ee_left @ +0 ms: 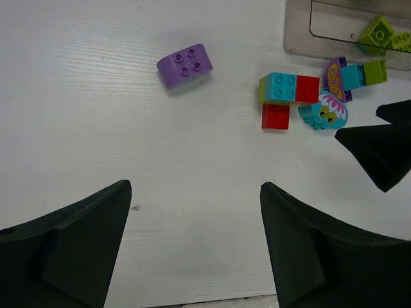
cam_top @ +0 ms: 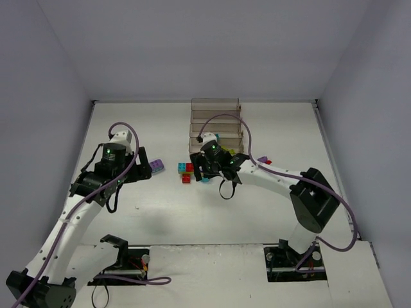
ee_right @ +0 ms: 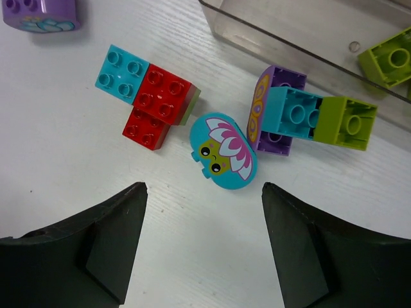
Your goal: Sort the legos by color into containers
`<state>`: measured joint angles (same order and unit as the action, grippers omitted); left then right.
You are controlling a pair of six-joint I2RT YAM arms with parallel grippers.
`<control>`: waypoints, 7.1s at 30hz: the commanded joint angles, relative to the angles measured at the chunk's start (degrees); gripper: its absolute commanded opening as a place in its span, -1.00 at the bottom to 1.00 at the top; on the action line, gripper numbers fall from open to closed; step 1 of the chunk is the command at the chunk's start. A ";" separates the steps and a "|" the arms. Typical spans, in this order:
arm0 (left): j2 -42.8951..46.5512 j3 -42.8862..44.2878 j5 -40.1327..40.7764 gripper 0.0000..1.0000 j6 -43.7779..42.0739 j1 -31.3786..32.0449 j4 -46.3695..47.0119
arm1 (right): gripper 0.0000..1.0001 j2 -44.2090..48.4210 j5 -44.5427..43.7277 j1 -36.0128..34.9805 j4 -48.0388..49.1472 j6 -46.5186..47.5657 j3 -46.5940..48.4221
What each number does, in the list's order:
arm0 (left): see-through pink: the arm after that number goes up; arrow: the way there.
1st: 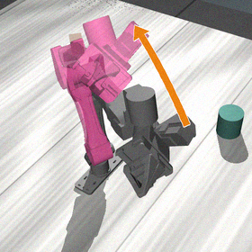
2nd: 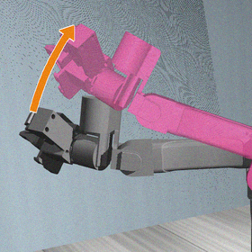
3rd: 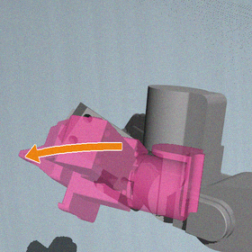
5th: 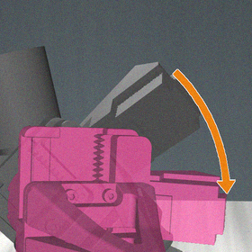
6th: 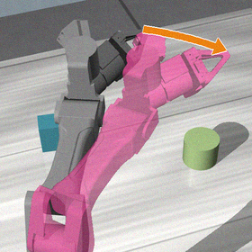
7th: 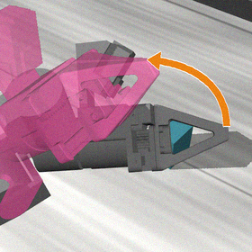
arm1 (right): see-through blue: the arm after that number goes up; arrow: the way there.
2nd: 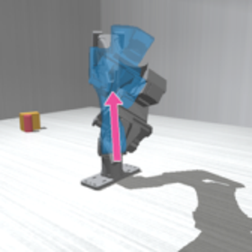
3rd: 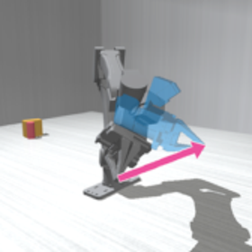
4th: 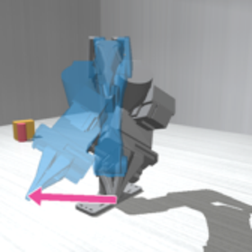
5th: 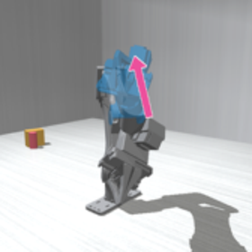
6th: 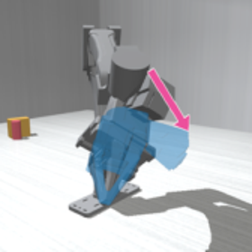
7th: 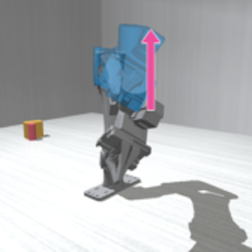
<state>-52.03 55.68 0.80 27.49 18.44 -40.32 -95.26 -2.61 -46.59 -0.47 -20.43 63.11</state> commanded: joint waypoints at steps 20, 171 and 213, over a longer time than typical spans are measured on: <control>6.77 -0.31 1.93 0.50 -0.77 0.37 -3.02 | -0.10 -11.26 0.86 -0.17 7.32 8.91 0.35; -84.10 72.63 15.29 -0.33 -8.33 12.59 31.26 | 0.35 46.84 20.72 25.14 -13.68 8.91 -13.10; -39.64 21.58 10.63 0.71 12.42 19.44 7.61 | 0.48 41.83 19.31 25.05 -12.10 7.77 -14.68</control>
<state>-93.47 77.36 13.39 36.71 37.63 -34.44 -52.93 16.75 -21.08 -16.60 -11.97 48.49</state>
